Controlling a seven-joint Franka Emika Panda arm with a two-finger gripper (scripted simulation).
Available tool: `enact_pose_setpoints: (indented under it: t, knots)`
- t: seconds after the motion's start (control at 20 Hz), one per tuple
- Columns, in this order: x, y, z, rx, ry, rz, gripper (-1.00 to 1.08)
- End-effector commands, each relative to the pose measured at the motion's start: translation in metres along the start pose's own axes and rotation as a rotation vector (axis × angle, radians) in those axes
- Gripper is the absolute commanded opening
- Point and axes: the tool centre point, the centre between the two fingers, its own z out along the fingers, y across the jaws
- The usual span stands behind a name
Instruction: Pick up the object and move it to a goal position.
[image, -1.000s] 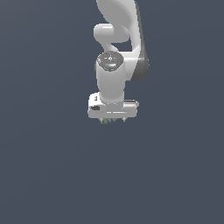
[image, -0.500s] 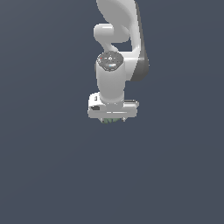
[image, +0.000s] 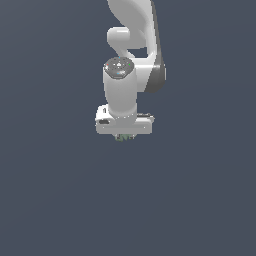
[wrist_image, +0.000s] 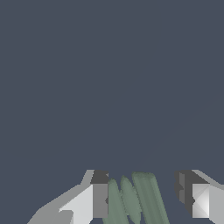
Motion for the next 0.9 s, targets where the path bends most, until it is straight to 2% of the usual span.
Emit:
enact_pose_setpoints:
  t: [0.0,0.45,0.85]
  knots:
    - [0.000,-0.001,0.000,0.000,0.000,0.000,0.28]
    - [-0.006,0.005,0.008,0.031,-0.015,-0.014,0.28]
    - [-0.019,0.017,0.026,0.106,-0.044,-0.047,0.28]
